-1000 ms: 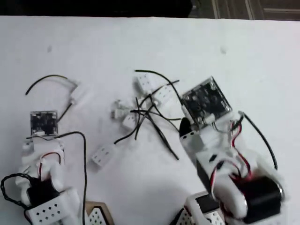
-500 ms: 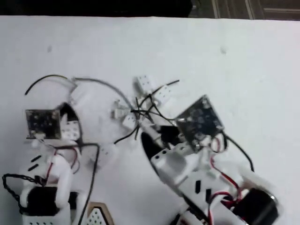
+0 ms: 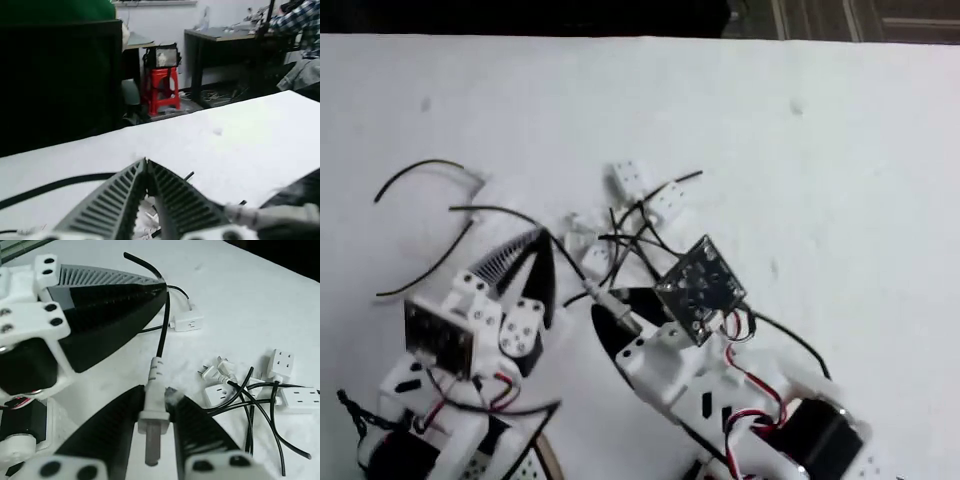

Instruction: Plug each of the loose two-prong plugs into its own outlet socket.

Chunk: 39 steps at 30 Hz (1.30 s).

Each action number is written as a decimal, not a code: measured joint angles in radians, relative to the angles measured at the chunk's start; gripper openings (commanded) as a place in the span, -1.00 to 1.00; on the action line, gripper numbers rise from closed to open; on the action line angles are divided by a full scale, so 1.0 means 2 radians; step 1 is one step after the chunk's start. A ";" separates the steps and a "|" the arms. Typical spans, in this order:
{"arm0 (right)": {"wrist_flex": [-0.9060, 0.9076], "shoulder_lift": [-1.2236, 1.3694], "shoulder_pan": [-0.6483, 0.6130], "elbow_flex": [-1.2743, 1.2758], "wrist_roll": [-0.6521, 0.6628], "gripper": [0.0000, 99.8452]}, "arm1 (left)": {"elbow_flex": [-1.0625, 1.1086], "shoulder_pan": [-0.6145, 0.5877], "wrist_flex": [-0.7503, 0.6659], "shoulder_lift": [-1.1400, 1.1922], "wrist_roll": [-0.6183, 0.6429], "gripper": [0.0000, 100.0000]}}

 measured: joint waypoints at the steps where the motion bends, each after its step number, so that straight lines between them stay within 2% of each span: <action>1: -0.009 -0.005 -0.004 0.012 0.000 -0.97 | 0.000 0.012 0.001 0.000 0.000 -0.95; 9: -0.048 -0.018 -0.020 0.044 0.000 -0.97 | -0.005 0.044 0.011 -0.001 -0.019 -0.95; 20: -0.093 -0.018 0.028 0.021 0.019 -0.97 | -0.089 0.038 0.125 -0.002 -0.038 -0.95; 24: -0.093 -0.020 0.022 0.012 0.019 -0.97 | -0.084 0.028 0.124 -0.002 -0.038 -0.95; 33: -0.078 -0.024 -0.045 0.012 0.019 -0.97 | -0.048 0.014 0.056 -0.002 -0.038 -0.95; 39: -0.078 -0.023 -0.051 0.054 0.019 -0.97 | -0.058 0.057 0.058 -0.002 -0.038 -0.95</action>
